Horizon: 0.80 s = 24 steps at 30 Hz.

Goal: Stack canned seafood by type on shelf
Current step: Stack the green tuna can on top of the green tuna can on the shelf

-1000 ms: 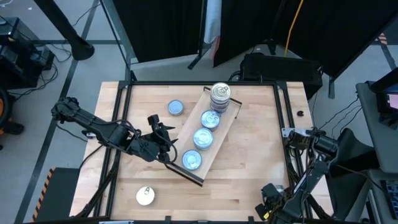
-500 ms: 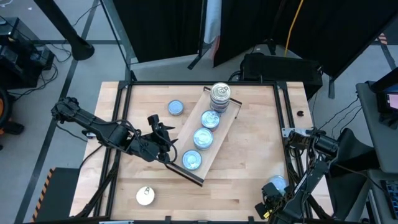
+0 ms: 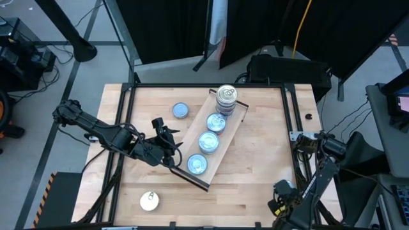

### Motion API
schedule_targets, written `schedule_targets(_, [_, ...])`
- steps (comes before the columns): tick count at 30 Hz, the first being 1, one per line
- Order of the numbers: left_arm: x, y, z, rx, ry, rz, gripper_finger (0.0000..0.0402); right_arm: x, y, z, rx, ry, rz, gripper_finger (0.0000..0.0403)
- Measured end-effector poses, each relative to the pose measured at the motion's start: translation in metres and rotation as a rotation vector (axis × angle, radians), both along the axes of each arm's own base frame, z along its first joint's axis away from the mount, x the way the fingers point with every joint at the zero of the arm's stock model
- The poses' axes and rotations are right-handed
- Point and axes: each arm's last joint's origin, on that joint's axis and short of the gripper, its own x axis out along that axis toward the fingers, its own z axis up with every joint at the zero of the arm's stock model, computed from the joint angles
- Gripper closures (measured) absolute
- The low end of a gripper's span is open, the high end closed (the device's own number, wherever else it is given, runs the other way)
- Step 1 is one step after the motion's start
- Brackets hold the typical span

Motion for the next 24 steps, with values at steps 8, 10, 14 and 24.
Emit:
schedule_targets(8, [0.0, 0.0, 0.0, -0.001, -0.001, 0.0, 0.0175, 0.004, -0.005, -0.043, 0.102, -0.05, 0.011, 0.0403])
schedule_targets(10, [0.0, 0.0, 0.0, -0.001, 0.0, 0.0, 0.0175, 0.003, -0.006, -0.047, 0.127, -0.062, 0.002, 0.0403])
schedule_targets(14, [0.0, 0.0, 0.0, -0.001, 0.0, -0.001, 0.0175, 0.005, -0.006, -0.049, 0.134, -0.075, -0.023, 0.0403])
schedule_targets(24, [0.0, 0.0, 0.0, 0.002, 0.006, -0.009, 0.0175, 0.016, -0.007, -0.05, 0.178, -0.105, -0.029, 0.0403])
